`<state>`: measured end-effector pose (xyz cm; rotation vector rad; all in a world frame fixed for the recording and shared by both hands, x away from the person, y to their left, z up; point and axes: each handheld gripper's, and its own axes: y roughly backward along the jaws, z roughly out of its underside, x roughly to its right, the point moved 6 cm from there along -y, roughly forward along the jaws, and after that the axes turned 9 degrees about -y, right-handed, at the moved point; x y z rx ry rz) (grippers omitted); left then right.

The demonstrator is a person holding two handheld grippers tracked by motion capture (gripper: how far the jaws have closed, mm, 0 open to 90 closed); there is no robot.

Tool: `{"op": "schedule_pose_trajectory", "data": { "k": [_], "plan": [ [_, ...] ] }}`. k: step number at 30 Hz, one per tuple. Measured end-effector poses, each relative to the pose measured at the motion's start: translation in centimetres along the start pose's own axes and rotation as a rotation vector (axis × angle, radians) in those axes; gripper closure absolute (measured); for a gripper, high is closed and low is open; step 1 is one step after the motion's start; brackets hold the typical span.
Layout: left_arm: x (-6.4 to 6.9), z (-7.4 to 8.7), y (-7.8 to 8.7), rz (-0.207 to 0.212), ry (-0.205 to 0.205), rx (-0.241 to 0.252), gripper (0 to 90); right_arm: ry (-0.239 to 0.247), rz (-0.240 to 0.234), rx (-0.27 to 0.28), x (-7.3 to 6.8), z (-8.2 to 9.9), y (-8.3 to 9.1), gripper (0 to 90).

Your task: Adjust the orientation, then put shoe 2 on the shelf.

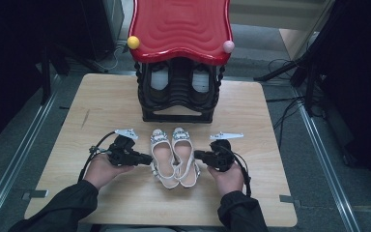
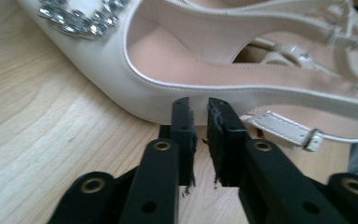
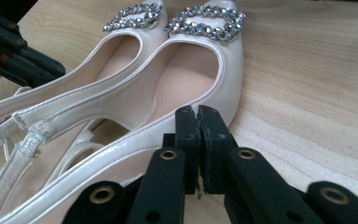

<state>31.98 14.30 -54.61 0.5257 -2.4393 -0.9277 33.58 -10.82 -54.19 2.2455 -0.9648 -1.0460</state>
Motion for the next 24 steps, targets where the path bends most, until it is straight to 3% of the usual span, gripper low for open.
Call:
{"op": "schedule_pose_trajectory", "data": {
  "k": [4, 9, 11, 15, 24],
  "plan": [
    [-0.2, 0.1, 1.0, -0.022, 0.004, -0.012, 71.3, 0.005, -0.010, 0.018, -0.2, -0.2, 0.3, 82.7],
    [-0.4, -0.1, 2.0, -0.015, 0.007, 0.012, 66.8, 0.006, -0.025, 0.039, -0.7, -0.6, 0.8, 77.7],
    [-0.5, -0.1, 2.4, -0.011, 0.011, 0.018, 66.1, 0.002, 0.005, 0.061, -0.9, -0.9, 1.0, 76.4],
    [-0.6, -0.2, 3.3, -0.019, -0.006, 0.019, 64.2, 0.002, 0.001, 0.082, -1.5, -1.3, 1.4, 71.1],
    [-0.9, -0.3, 4.5, -0.037, -0.014, 0.040, 59.3, 0.016, 0.045, 0.105, -2.3, -1.7, 1.9, 62.1]
  ]
}}
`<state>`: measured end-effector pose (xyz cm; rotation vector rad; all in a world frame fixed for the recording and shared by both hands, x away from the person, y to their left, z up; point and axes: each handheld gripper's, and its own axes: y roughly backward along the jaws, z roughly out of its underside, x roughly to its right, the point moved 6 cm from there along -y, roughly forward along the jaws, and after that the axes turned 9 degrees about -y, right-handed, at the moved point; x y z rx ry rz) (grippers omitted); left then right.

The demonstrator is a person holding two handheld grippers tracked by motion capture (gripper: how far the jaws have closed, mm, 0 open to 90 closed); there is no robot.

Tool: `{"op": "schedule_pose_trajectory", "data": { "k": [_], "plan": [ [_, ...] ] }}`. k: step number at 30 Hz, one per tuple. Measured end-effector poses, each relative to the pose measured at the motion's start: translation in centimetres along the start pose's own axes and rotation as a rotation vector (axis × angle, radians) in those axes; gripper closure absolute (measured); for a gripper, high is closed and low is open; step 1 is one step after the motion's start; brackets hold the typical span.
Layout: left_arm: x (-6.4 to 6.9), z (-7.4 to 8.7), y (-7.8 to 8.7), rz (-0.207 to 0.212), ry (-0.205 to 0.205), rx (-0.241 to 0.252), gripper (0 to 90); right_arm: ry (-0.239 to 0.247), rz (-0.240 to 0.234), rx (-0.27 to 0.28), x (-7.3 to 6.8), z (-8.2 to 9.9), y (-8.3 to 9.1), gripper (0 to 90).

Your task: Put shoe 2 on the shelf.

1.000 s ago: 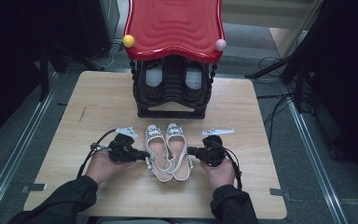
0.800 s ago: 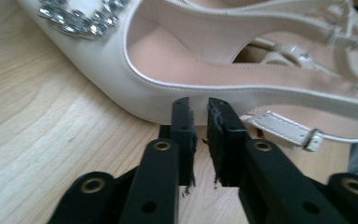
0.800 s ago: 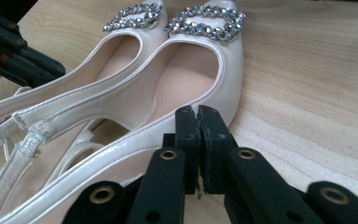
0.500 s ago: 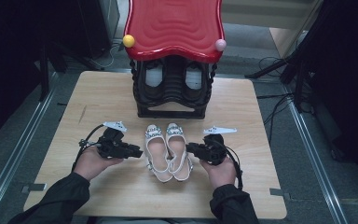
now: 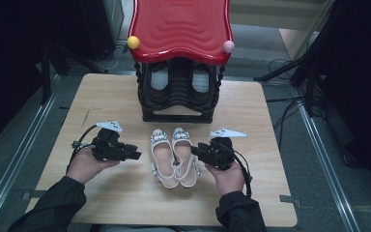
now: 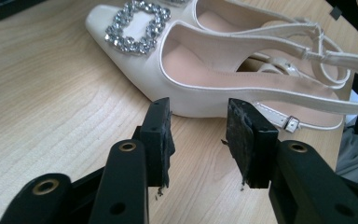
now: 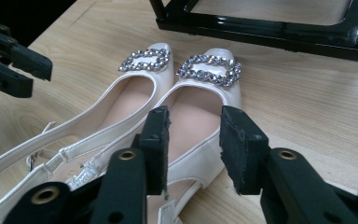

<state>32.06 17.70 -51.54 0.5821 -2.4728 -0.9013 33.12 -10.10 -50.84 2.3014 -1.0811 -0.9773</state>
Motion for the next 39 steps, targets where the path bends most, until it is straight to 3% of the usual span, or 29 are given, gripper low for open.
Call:
{"op": "schedule_pose_trajectory", "data": {
  "k": [7, 22, 32, 39],
  "plan": [
    [0.2, -0.1, 0.5, -0.004, -0.010, 0.008, 52.2, -0.019, -0.005, -0.013, -0.7, -0.2, -0.3, 59.7],
    [0.1, -0.2, 1.1, -0.017, -0.029, 0.025, 51.5, -0.024, 0.005, -0.096, -3.1, 0.0, -3.1, 60.0],
    [-0.2, -0.2, 1.4, -0.020, -0.031, 0.035, 52.5, -0.026, 0.023, -0.191, -4.5, -0.3, -5.4, 60.2],
    [-0.3, -0.2, 1.4, -0.022, -0.034, 0.036, 52.5, -0.030, 0.082, -0.286, -4.9, 0.3, -6.6, 62.3]
  ]
}}
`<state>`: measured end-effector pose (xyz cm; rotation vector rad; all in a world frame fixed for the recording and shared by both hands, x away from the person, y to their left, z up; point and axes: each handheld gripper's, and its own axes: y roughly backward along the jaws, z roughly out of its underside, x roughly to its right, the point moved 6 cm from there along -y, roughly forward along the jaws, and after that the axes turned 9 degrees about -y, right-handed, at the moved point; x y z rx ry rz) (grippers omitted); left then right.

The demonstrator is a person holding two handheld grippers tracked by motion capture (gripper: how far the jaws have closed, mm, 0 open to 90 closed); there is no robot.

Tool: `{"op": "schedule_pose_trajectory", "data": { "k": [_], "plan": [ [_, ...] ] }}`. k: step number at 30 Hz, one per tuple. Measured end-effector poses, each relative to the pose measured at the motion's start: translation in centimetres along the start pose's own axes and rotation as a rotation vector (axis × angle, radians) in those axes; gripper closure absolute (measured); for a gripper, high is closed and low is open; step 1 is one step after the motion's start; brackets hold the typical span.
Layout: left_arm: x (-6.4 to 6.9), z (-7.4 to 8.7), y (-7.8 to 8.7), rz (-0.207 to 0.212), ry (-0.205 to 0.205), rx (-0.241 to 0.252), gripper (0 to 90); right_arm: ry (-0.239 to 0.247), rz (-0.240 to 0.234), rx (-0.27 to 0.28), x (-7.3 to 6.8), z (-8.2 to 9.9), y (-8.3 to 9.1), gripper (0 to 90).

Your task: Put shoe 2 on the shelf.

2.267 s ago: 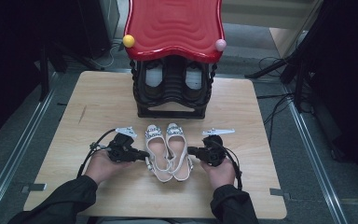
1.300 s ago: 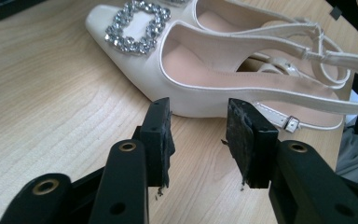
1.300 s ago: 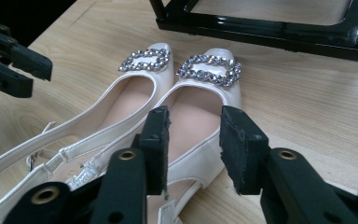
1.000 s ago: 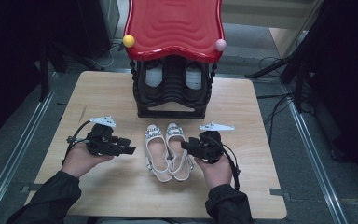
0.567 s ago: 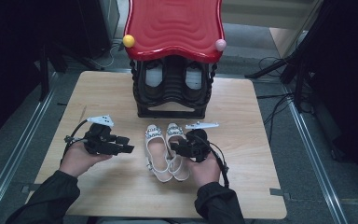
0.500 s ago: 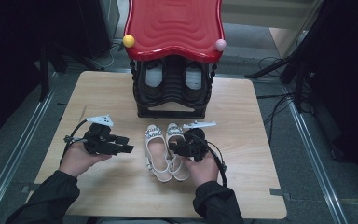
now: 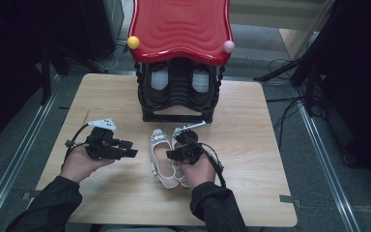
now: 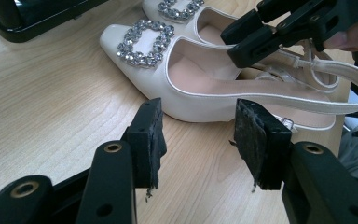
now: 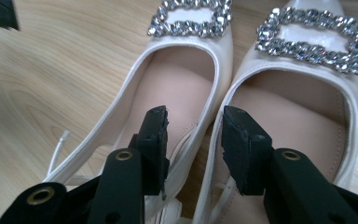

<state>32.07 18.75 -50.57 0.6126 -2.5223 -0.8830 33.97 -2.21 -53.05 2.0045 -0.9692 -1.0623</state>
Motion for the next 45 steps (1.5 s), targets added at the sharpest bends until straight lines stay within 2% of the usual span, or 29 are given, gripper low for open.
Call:
{"op": "schedule_pose_trajectory", "data": {
  "k": [7, 10, 15, 18, 21, 23, 27, 31, 32, 33, 34, 39, 45],
  "plan": [
    [-0.1, 0.0, 0.2, -0.001, 0.016, -0.001, 50.5, 0.009, 0.055, -0.066, 0.1, 0.3, -1.0, 63.6],
    [-0.1, 0.0, 0.2, -0.003, 0.008, 0.003, 50.1, 0.014, 0.077, -0.084, 0.4, 0.5, -1.3, 65.8],
    [-0.1, 0.0, 0.3, -0.007, 0.007, 0.009, 49.9, 0.019, 0.072, -0.106, 0.6, 0.5, -1.5, 71.1],
    [-0.2, -0.1, 0.5, -0.016, 0.005, 0.016, 50.0, 0.041, 0.081, -0.119, 0.5, 0.2, -1.4, 81.1],
    [-0.3, 0.0, 0.6, -0.018, 0.008, 0.020, 50.0, 0.045, 0.094, -0.132, 0.5, 0.1, -1.4, 83.9],
    [-0.3, 0.0, 0.7, -0.018, 0.010, 0.019, 50.0, 0.031, 0.094, -0.145, 0.5, 0.0, -1.3, 84.5],
    [-0.4, 0.2, 0.9, -0.022, 0.016, 0.022, 49.9, 0.042, 0.074, -0.156, 0.7, -0.1, -0.9, 85.6],
    [-0.6, 0.4, 1.4, -0.033, 0.024, 0.036, 49.8, 0.104, 0.051, -0.180, 0.9, -0.5, 0.0, 85.8],
    [-0.6, 0.5, 1.5, -0.034, 0.027, 0.036, 49.7, 0.131, 0.039, -0.189, 1.1, -0.5, 0.2, 85.9],
    [-0.7, 0.6, 1.7, -0.041, 0.028, 0.035, 49.7, 0.128, 0.027, -0.193, 1.2, -0.6, 0.4, 86.0],
    [-0.8, 0.7, 1.8, -0.046, 0.032, 0.036, 49.7, 0.155, 0.012, -0.197, 1.3, -0.7, 0.5, 86.0],
    [-1.0, 1.2, 2.5, -0.062, 0.052, 0.049, 49.7, 0.224, -0.052, -0.211, 1.3, -1.4, 1.7, 86.0],
    [-1.2, 1.8, 3.3, -0.079, 0.067, 0.053, 49.8, 0.389, -0.097, -0.214, 0.2, -2.9, 3.8, 85.9]
  ]
}}
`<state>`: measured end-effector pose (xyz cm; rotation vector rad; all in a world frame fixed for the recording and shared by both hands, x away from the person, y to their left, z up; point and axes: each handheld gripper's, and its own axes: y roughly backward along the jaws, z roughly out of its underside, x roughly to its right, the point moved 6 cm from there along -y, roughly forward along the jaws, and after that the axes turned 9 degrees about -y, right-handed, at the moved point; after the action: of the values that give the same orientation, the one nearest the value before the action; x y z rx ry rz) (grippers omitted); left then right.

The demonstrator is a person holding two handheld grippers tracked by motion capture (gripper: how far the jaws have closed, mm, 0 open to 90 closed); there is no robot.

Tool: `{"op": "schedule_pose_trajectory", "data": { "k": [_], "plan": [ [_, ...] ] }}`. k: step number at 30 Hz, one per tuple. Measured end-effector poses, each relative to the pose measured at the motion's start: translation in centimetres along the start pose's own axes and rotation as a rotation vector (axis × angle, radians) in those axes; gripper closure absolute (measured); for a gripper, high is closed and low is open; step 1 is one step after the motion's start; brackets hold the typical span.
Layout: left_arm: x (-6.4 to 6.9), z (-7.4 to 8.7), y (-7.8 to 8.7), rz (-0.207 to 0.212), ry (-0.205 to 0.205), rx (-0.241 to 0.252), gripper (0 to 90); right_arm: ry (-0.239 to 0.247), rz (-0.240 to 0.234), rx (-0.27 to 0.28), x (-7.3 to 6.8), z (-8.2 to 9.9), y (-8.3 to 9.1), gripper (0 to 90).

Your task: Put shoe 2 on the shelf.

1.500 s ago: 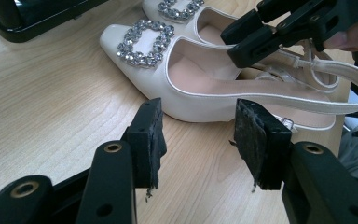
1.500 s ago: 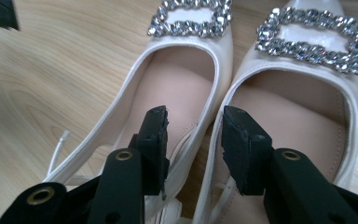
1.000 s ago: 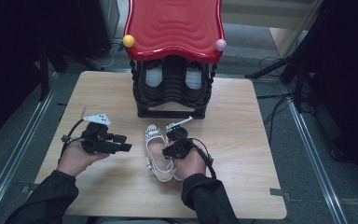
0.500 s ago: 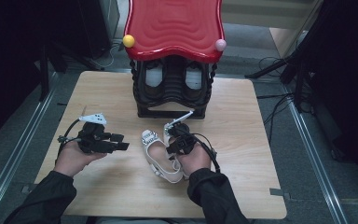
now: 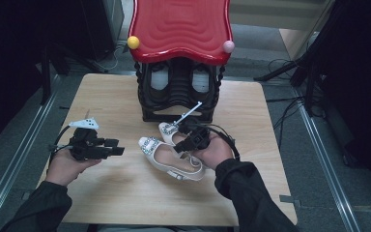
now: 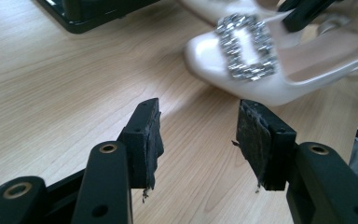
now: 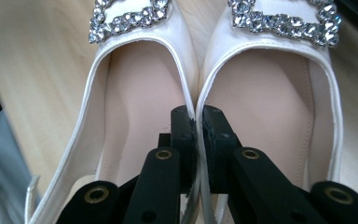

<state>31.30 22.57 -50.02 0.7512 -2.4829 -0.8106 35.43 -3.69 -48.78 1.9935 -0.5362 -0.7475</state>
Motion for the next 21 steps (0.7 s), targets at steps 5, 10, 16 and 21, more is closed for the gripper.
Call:
{"op": "schedule_pose_trajectory", "data": {
  "k": [5, 10, 16, 21],
  "plan": [
    [-0.3, 0.5, 0.5, -0.014, 0.010, 0.004, 49.7, 0.086, -0.049, -0.021, -0.6, -1.0, 2.1, 85.9],
    [-0.5, 0.9, 1.0, -0.019, 0.027, 0.011, 49.7, 0.187, -0.077, -0.052, -1.5, -1.9, 3.9, 85.8],
    [-0.7, 1.4, 1.5, -0.027, 0.042, 0.014, 49.7, 0.209, -0.128, -0.049, -2.7, -2.5, 6.0, 85.9],
    [-0.7, 1.6, 1.7, -0.034, 0.047, 0.019, 49.7, 0.224, -0.142, -0.006, -3.4, -3.1, 8.0, 85.9]
  ]
}}
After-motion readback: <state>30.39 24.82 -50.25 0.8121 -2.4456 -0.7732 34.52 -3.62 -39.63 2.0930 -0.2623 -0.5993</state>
